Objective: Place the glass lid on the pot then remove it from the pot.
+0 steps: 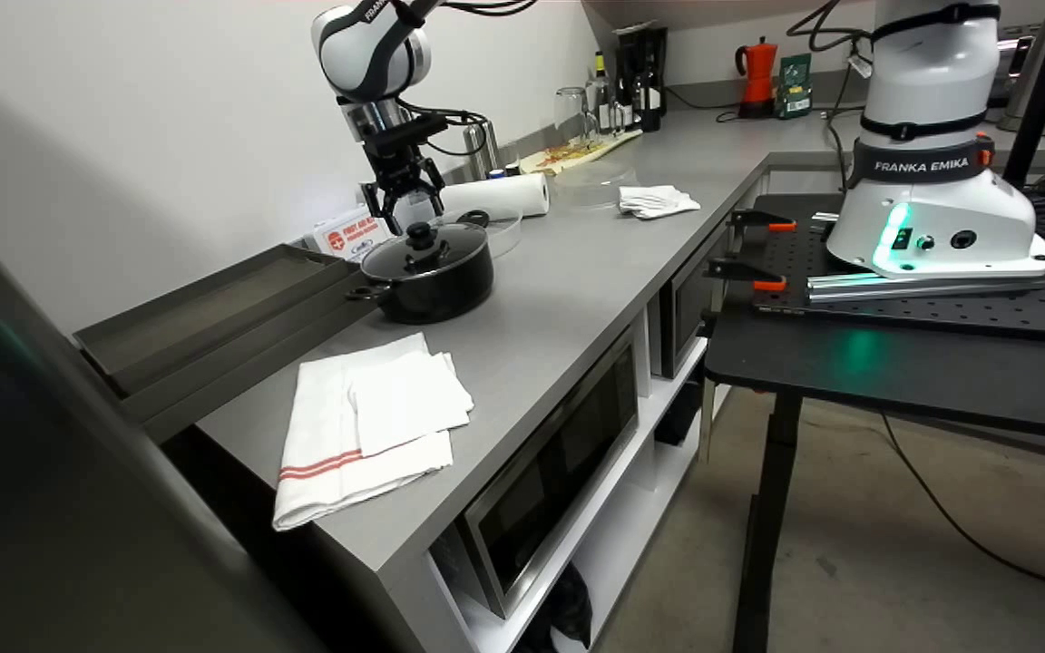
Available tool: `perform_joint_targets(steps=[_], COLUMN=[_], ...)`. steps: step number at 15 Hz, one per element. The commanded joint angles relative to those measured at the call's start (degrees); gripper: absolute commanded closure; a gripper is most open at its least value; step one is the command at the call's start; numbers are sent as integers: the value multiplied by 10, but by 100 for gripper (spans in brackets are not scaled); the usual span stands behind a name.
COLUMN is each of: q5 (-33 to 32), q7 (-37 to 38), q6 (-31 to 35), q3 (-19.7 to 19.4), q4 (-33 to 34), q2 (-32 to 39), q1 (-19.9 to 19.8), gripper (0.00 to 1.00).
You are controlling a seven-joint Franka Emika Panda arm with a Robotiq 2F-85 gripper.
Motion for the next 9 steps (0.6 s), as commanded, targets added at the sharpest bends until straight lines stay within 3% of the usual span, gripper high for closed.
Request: perform_joint_targets(steps=[1, 6, 7, 8, 9], q5=[-9, -7, -7, -7, -7], q7=[15, 14, 13, 13, 13], q6=[-27, -37, -38, -40, -41], q3=[-7, -8, -8, -8, -8], q4=[49, 68, 71, 74, 76], q2=[29, 42, 44, 45, 46], q1=[3, 2, 2, 2, 1], gripper=[0, 0, 8, 27, 33])
